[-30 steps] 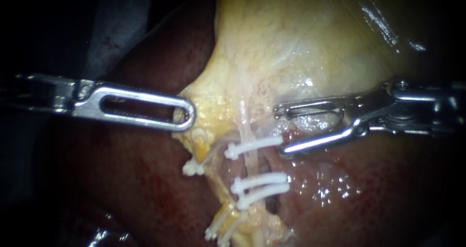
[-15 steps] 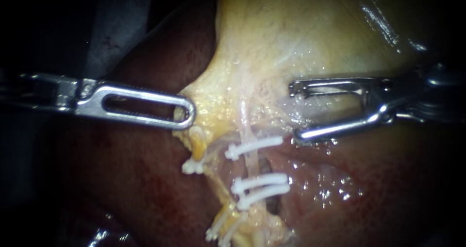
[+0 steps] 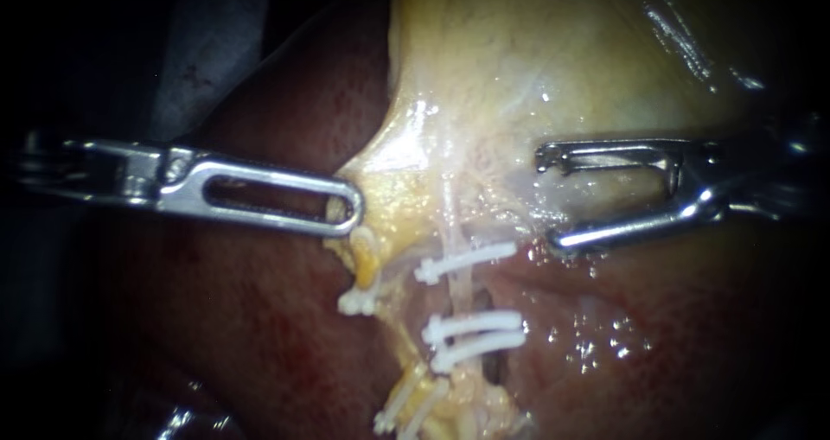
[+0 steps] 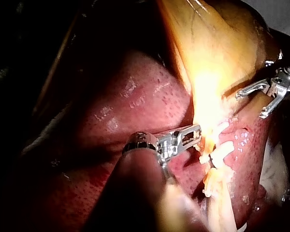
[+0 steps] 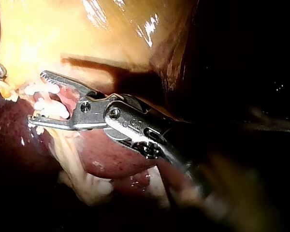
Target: Going back third clip right tube
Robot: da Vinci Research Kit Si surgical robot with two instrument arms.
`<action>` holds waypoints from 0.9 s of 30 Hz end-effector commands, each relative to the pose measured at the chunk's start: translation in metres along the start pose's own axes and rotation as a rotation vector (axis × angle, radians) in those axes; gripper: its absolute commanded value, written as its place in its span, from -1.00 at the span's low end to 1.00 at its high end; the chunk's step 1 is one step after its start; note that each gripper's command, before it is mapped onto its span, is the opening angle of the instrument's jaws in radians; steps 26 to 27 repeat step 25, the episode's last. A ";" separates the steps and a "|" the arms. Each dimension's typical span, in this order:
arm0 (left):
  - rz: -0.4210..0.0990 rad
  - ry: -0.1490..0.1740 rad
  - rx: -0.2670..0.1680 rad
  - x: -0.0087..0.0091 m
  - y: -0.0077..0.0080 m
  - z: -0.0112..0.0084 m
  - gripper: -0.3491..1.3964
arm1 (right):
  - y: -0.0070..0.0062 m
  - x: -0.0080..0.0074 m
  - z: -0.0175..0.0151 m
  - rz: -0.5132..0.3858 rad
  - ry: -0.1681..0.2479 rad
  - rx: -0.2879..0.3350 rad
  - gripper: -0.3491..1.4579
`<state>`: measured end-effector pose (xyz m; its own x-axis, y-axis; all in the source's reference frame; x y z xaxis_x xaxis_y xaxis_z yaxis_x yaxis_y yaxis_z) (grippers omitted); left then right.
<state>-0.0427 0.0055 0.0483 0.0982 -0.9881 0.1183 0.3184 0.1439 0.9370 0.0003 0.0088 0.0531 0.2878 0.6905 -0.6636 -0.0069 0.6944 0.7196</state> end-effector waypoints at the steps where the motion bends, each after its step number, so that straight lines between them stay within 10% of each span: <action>1: -0.004 0.003 0.000 0.0001 0.0000 0.0004 -1.00 | 0.0000 0.0000 0.0000 0.000 0.000 0.000 0.05; 27: 0.002 0.022 0.005 0.0009 -0.0002 0.0032 -1.00 | -0.0001 -0.0002 -0.0002 0.000 0.000 -0.002 0.05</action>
